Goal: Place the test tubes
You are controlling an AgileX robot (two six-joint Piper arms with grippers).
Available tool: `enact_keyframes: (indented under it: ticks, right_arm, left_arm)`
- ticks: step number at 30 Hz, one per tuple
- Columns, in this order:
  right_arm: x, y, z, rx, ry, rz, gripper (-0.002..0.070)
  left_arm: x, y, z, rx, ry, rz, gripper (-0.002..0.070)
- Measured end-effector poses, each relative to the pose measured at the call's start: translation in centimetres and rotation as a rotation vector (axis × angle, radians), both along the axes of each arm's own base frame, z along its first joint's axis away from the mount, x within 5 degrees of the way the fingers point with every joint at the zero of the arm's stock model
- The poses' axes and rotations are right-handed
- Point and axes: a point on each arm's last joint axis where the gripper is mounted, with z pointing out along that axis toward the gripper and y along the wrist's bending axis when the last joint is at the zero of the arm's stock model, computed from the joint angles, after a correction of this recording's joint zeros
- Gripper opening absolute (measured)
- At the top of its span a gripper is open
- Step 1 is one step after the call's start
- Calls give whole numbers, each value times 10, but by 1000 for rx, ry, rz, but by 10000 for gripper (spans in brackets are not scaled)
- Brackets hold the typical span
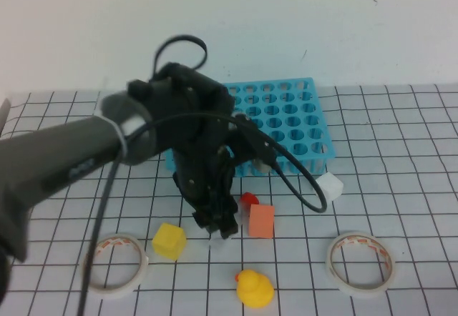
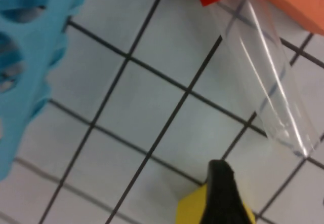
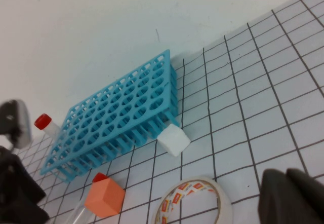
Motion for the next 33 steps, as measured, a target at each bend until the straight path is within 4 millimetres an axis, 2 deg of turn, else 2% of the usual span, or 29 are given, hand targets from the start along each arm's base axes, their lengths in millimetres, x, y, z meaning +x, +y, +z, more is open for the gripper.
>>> enact_keyframes:
  ticks: [3, 7, 15, 24, 27, 32, 33]
  right_arm:
    - [0, 0, 0, -7, -1, 1, -1]
    - [0, 0, 0, -30, -6, 5, -1]
    - [0, 0, 0, -40, -8, 7, -1]
    - [0, 0, 0, -44, -8, 8, -1]
    - [0, 0, 0, -44, -8, 8, -1]
    - [0, 0, 0, -36, -9, 8, -1]
    - [0, 0, 0, -35, -9, 8, -1]
  left_arm:
    - [5, -5, -22, 14, 46, 0, 400]
    - [9, -11, -40, -3, 72, -11, 411]
    - [13, -18, -50, -44, 68, -3, 415]
    - [12, -17, -64, -10, 125, 8, 414]
    - [12, -17, -63, -12, 124, 14, 377]
    - [13, -17, -63, -13, 122, 26, 207]
    - [13, -17, -63, -14, 123, 28, 211]
